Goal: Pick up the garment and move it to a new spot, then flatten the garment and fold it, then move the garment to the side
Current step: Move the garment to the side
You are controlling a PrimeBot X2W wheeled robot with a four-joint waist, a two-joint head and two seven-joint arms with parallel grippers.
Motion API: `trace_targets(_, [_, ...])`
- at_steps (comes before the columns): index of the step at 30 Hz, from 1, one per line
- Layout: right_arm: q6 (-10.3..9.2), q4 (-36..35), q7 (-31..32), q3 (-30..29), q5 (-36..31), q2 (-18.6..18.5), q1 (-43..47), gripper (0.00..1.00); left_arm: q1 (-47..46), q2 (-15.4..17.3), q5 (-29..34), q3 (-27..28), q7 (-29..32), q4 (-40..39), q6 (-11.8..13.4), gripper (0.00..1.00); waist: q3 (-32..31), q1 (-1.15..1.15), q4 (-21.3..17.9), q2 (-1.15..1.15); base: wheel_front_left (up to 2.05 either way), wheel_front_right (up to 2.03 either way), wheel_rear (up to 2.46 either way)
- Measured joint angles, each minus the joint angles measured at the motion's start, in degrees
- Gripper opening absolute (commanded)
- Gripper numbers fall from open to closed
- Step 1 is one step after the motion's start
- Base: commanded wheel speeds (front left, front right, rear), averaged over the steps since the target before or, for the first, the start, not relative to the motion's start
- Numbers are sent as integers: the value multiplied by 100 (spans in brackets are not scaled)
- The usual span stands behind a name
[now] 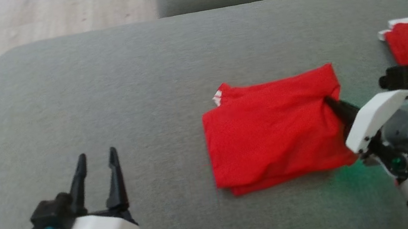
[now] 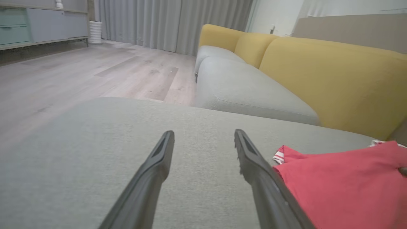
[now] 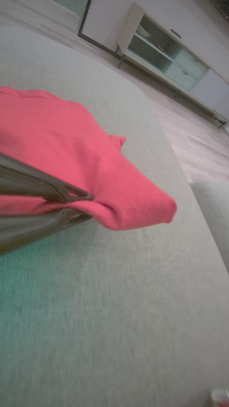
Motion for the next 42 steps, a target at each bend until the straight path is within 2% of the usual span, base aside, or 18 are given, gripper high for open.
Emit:
trace_targets(4, [0, -376, 8, -138, 30, -96, 104, 0, -17, -3, 9, -225, 0, 29, -52, 100, 19, 0, -364, 0, 0, 0, 0])
trace_targets(17, [0, -1351, 160, -338, 10, -43, 620, 0, -363, -3, 8, -563, 0, 67, -48, 100, 245, 0, -1658, 0, 0, 0, 0])
trace_targets(20, [0, -1425, 163, -377, 10, -19, 621, 0, -387, -3, 23, -576, 0, 77, -48, 100, 314, 0, -1820, 0, 0, 0, 0])
trace_targets(24, [0, -1459, 169, -399, 9, 1, 621, 0, -481, -3, 58, -581, 0, 79, -49, 100, 396, 0, -1920, 0, 0, 0, 0])
trace_targets(30, [0, -1558, 269, -203, -81, -132, 471, 0, -515, -2, 119, -581, 0, 81, -74, 100, 522, 0, -1866, 0, 0, 0, 0])
trace_targets(37, [0, -1367, 514, 778, -119, -861, -941, 0, -731, -2, 243, -582, 0, 131, -107, 100, 846, 0, -1745, 0, 0, 0, 0])
trace_targets(42, [0, -887, 503, 1223, 260, -1328, -1979, 0, -892, -3, 261, -578, 0, 155, -109, 100, 1107, 0, -1649, 0, 0, 0, 0])
